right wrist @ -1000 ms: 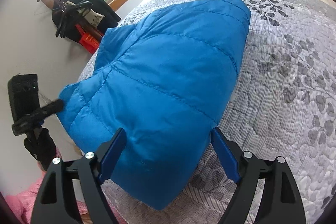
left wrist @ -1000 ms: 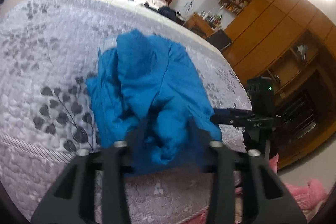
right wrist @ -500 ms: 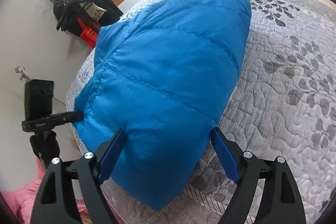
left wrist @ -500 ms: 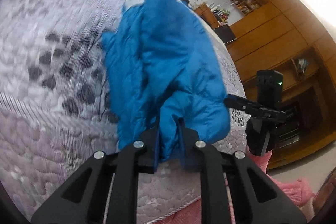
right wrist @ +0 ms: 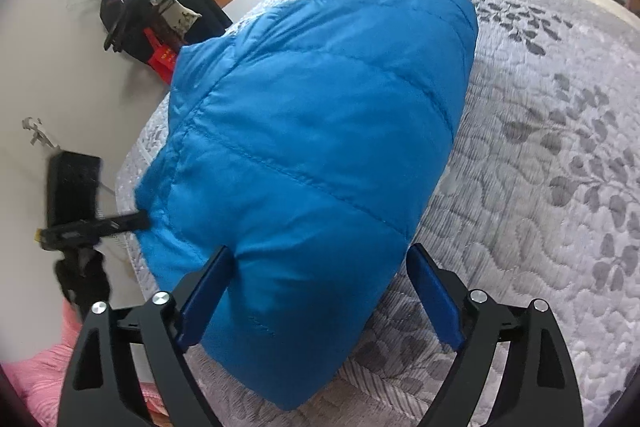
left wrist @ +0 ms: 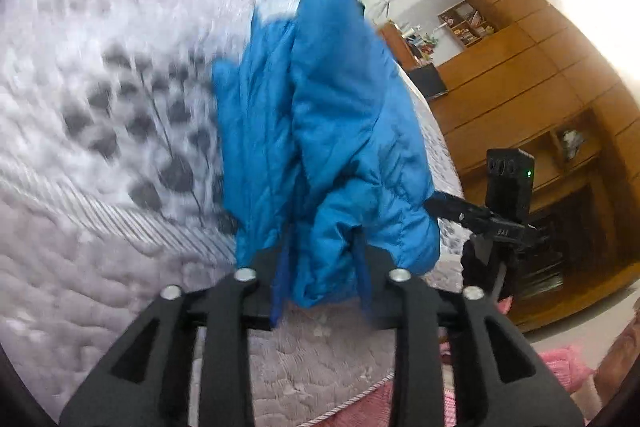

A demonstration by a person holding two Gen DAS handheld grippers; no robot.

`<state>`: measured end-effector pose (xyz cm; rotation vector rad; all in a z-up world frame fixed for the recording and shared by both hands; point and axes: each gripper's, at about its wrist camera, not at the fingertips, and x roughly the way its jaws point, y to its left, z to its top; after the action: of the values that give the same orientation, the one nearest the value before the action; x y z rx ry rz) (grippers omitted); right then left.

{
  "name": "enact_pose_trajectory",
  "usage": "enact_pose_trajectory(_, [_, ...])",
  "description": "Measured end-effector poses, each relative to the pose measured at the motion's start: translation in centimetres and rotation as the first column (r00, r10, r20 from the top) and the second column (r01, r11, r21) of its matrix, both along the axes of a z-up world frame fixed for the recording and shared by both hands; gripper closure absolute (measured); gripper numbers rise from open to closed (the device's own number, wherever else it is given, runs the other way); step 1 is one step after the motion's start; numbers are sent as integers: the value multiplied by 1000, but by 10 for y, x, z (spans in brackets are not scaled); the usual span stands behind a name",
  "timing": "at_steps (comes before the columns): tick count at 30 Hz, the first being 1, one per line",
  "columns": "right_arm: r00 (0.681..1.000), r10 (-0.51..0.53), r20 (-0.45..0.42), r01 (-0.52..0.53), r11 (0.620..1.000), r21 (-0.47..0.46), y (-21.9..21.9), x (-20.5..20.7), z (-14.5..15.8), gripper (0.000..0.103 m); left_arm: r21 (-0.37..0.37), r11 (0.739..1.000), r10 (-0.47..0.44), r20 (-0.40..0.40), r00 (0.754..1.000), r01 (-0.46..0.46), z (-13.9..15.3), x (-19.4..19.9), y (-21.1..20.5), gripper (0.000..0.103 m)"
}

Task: Fold large clothes

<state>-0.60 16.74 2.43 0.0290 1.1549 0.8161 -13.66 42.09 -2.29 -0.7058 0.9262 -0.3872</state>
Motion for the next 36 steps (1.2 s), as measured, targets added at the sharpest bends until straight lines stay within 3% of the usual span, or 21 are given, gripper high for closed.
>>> enact_pose_trajectory(3, [1000,-3,3,3,1000,-4,-1,0,1,15,115,993,26,73,997,-35,30,1,-2,59])
enact_pose_trajectory(6, [1000,-6,-7,6,1000,-5,-2,1,1,15,190,981,12,113,994,-33,51,10,-12,57])
enact_pose_trajectory(10, [1000,-7,-7,7,1000,-18,-3,2,1,15,248,969,-24,101,995,-2,55,32,-29,56])
enact_pose_trajectory(14, [1000,-13,-3,13,999,-31,-1,1,3,15,326,945,-23,54,998,4,40,48,-37,56])
enact_pose_trajectory(20, [1000,-16,-2,16,999,-49,4,-2,4,14,278,960,-32,16,999,26,16,51,-24,50])
enact_pose_trajectory(36, [999,-29,26,31,995,-91,21,-6,-2,11,304,952,-48,19,999,40,-4,49,-34,49])
